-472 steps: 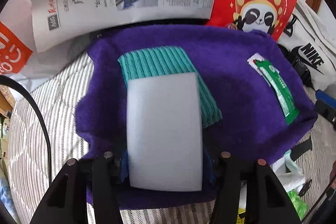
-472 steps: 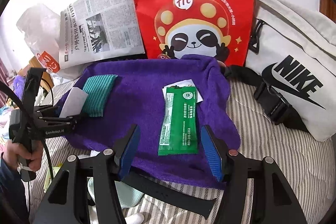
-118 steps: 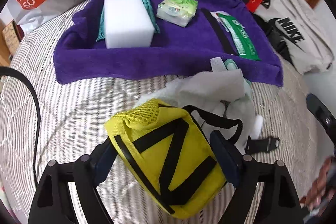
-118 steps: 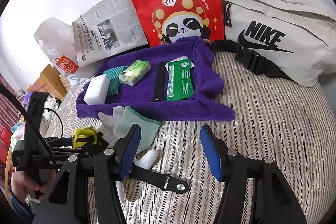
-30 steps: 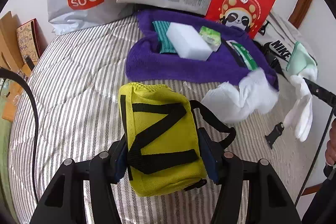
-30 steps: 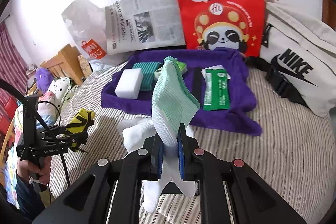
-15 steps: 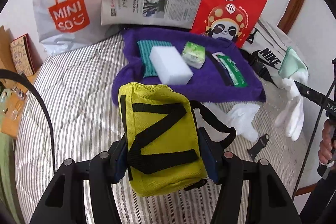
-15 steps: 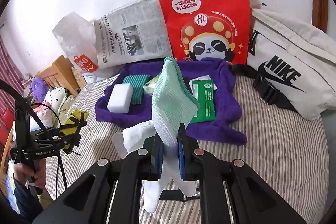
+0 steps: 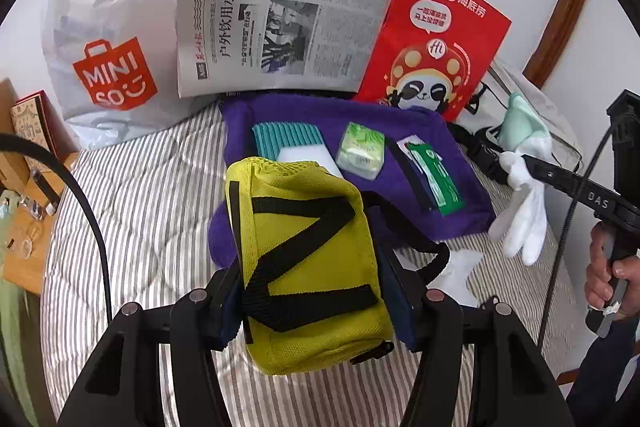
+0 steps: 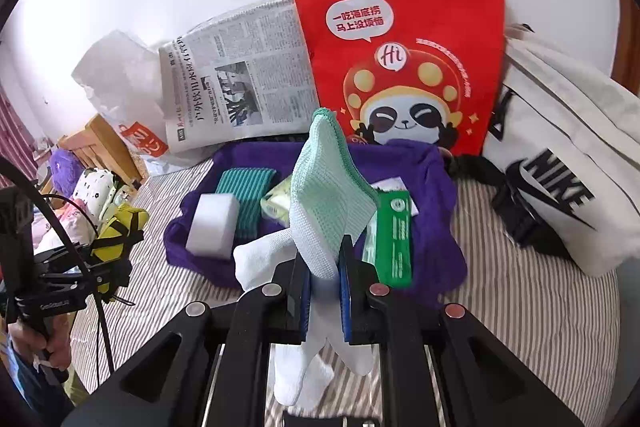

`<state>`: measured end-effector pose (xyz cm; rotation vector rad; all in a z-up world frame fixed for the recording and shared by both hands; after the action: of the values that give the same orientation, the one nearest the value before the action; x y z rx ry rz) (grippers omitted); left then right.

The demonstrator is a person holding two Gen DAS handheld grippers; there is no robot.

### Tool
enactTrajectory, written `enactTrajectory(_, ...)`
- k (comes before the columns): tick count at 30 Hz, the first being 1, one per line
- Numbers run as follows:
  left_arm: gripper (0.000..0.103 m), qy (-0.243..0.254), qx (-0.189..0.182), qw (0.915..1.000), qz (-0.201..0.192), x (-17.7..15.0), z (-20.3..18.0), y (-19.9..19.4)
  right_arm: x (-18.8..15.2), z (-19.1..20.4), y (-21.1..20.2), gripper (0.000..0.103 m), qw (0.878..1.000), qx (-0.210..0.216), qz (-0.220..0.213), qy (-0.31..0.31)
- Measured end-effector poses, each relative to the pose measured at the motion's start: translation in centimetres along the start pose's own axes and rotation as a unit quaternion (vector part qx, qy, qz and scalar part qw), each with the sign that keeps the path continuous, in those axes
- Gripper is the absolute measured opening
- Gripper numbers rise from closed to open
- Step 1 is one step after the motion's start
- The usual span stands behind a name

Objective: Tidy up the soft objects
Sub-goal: 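Carry the gloves onto the purple towel and open the right gripper while the left gripper holds the yellow bag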

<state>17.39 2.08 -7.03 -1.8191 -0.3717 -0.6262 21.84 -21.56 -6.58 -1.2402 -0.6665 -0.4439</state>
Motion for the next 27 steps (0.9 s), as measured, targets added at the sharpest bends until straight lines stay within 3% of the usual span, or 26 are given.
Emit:
enactTrajectory(15, 0.057, -0.006, -0.003, 0.9998, 0.018, 1.6, 1.6, 2.8, 3.5, 0.5, 10.4, 0.012, 0.999, -0.039, 0.011, 0.016)
enactTrajectory(27, 0.057, -0.016, -0.018, 0.9994, 0.025, 1.3, 2.5, 4.1, -1.8, 2.1, 15.2, 0.013, 0.995, -0.039, 0.096, -0.013)
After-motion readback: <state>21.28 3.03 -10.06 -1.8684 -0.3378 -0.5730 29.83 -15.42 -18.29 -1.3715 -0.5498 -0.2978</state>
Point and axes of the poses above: each gripper's, at about its wrist camera, not at the fingertips, and y roughly the way its jaws point, z to its left, x to its top, the point moved 8 cm from there along y, roughly the way its jaws point, and after that the axes turned 3 degrees about -x, right-handed, at the moved point
